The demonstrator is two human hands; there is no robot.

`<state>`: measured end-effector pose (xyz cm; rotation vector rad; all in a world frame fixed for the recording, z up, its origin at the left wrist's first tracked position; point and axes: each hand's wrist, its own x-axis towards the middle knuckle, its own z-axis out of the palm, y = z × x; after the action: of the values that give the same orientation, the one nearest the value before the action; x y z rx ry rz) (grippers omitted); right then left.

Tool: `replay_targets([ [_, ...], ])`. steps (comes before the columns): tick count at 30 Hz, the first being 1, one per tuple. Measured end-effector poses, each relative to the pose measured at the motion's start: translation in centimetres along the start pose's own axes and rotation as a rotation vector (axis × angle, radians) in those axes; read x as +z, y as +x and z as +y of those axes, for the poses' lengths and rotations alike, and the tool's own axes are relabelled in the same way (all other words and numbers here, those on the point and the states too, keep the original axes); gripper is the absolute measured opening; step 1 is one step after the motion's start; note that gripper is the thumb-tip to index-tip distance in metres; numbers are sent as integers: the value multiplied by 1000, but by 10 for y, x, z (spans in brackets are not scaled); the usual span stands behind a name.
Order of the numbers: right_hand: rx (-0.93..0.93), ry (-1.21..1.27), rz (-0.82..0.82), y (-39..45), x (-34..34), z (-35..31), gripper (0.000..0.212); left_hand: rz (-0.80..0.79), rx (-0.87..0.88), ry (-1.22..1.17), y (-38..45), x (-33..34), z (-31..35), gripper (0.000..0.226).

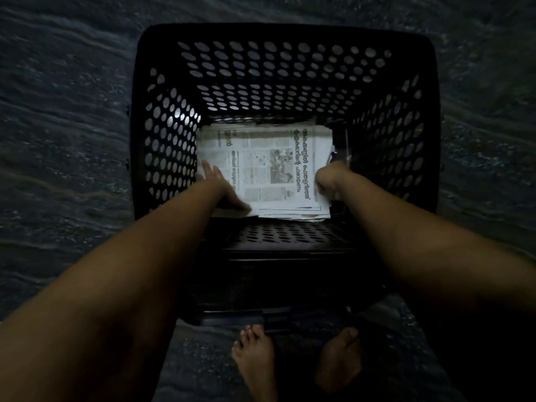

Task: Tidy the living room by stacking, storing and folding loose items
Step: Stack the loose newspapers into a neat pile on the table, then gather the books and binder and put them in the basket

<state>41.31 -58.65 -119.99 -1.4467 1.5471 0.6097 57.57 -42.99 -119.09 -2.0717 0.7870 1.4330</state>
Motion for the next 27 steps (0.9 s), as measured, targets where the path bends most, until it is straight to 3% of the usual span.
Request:
replay_targets([
  [3,33,-49,-125,-11,-2,-9,12,36,4,-96,3,0,-11,110],
  [5,24,-35,-190,-29,-10,-17,43,87,36,-250,-7,-4,-13,94],
  [8,-46,6,-196,-81,-36,-35,52,185,79,-591,-60,-22,-21,80],
  [10,-78,34,-201,-124,-61,-52,54,193,108,-680,-103,-39,-27,80],
  [13,-50,87,-205,-184,-97,-67,35,195,151,-897,-169,-63,-38,102],
  [15,-52,108,-180,-240,-128,-83,7,269,177,-1036,-234,-87,-45,86],
  [18,-56,184,-188,-339,-180,-115,16,344,234,-1166,-352,-135,-62,89],
  [21,-104,281,-183,-444,-223,-145,24,413,270,-1223,-463,-171,-83,77],
  [27,-258,442,-190,-584,-287,-177,16,585,339,-1271,-669,-214,-108,66],
])
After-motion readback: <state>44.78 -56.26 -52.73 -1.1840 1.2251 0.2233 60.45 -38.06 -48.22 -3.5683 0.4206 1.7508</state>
